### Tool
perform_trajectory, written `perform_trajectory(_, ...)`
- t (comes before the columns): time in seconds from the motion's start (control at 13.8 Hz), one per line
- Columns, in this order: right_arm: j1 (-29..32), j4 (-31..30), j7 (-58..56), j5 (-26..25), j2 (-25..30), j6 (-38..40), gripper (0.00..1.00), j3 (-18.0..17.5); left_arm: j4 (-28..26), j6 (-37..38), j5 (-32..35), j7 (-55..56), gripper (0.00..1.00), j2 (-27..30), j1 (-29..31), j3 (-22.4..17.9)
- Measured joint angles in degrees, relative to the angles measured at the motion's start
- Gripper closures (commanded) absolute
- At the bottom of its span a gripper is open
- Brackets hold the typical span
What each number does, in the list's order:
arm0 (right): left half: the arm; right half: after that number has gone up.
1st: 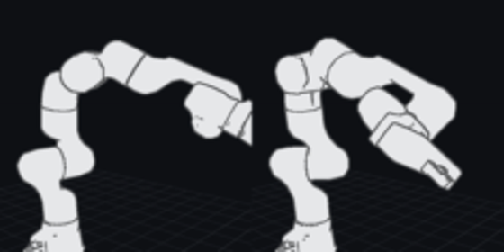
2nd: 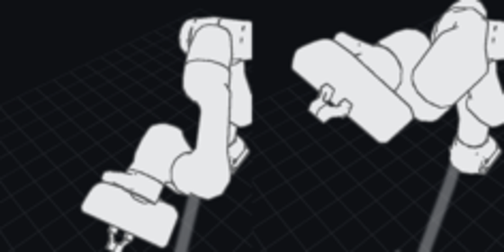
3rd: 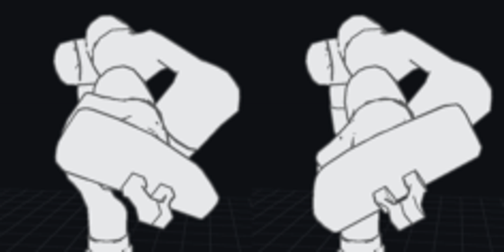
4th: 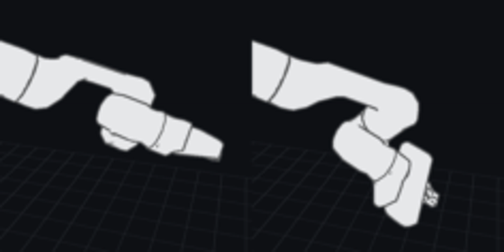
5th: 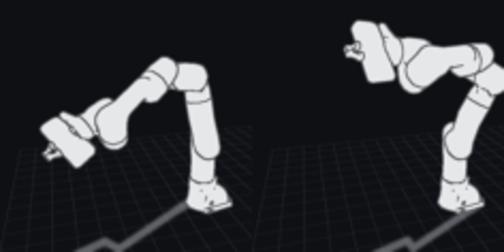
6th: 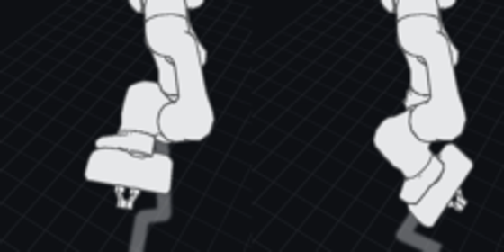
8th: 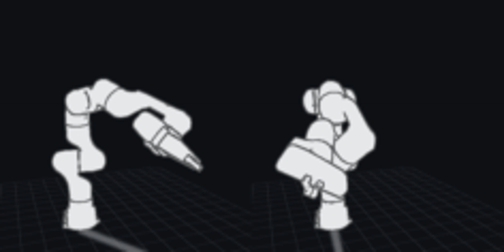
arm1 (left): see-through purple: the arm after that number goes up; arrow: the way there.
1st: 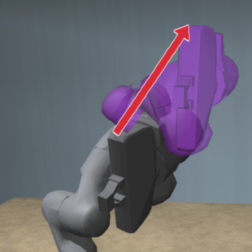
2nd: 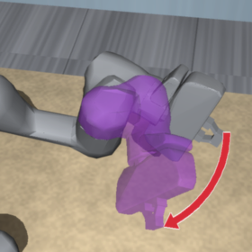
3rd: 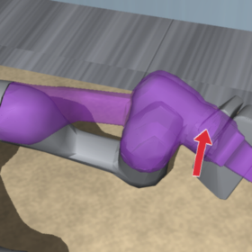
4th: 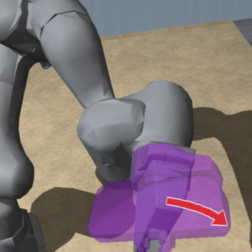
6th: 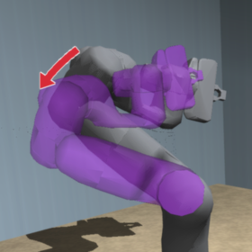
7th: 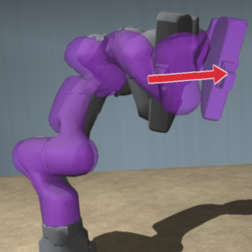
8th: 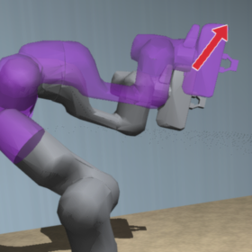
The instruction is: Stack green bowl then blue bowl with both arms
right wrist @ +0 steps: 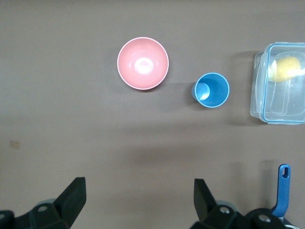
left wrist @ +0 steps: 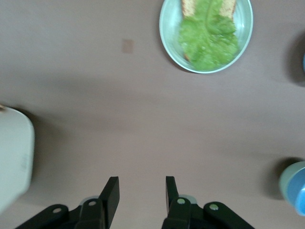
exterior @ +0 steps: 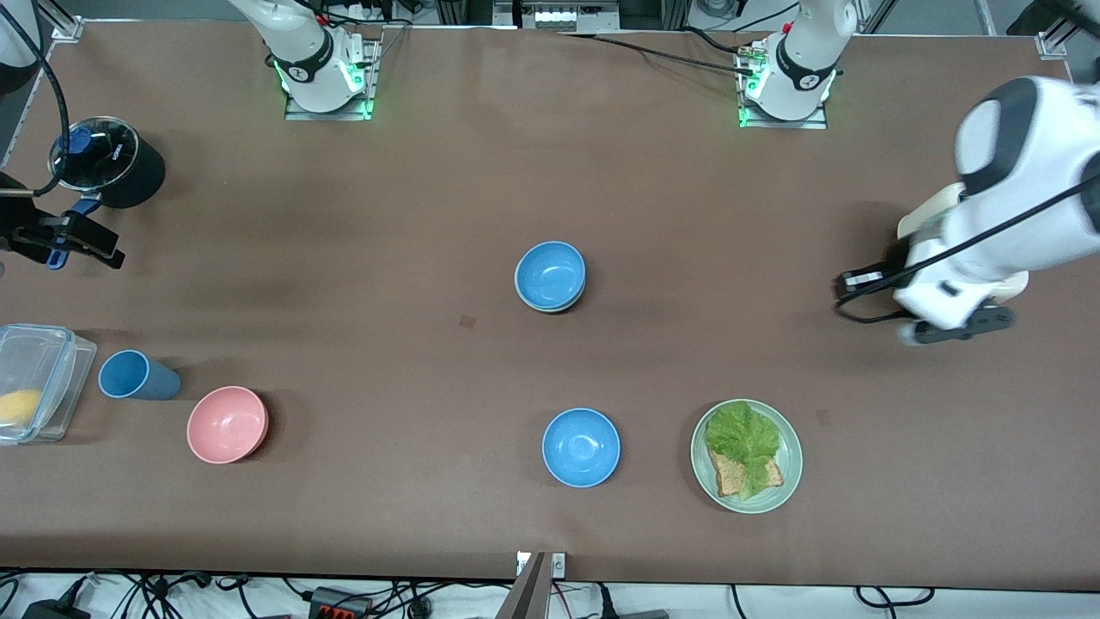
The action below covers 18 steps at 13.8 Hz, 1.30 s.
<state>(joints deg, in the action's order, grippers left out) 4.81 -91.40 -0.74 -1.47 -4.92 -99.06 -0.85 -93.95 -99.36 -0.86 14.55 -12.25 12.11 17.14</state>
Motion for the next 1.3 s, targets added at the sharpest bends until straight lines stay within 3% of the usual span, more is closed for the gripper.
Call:
perform_trajectory(0.14,-0.09,0.47,0.00,0.00,0.13,0.93,0.00,-0.04,-0.36,0.03,0.02,-6.37,0.36,1.82,-2.09,-4.78)
perform_trajectory(0.22,-0.18,0.57,0.00,0.00,0.13,1.05,0.00,-0.03,-0.50,0.04,0.27,-9.20,0.24,2.59,-4.14,-7.88)
perform_trajectory(0.29,-0.45,0.58,0.00,0.00,0.12,1.07,0.00,-0.02,-0.57,0.04,0.81,-11.37,0.05,3.26,-6.24,-10.80)
perform_trajectory(0.36,-0.81,0.58,0.00,0.00,0.12,1.07,0.00,-0.02,-0.60,-0.03,1.16,-12.46,0.00,3.88,-7.67,-12.65)
perform_trajectory(0.79,-2.50,0.58,0.00,0.00,0.10,1.07,0.00,1.82,-1.01,-0.13,2.91,-13.67,0.00,8.15,-9.07,-13.57)
perform_trajectory(1.3,-2.52,0.58,0.00,0.00,0.10,1.82,0.00,2.01,-1.18,2.44,2.90,-13.82,0.00,9.15,-9.70,-13.59)
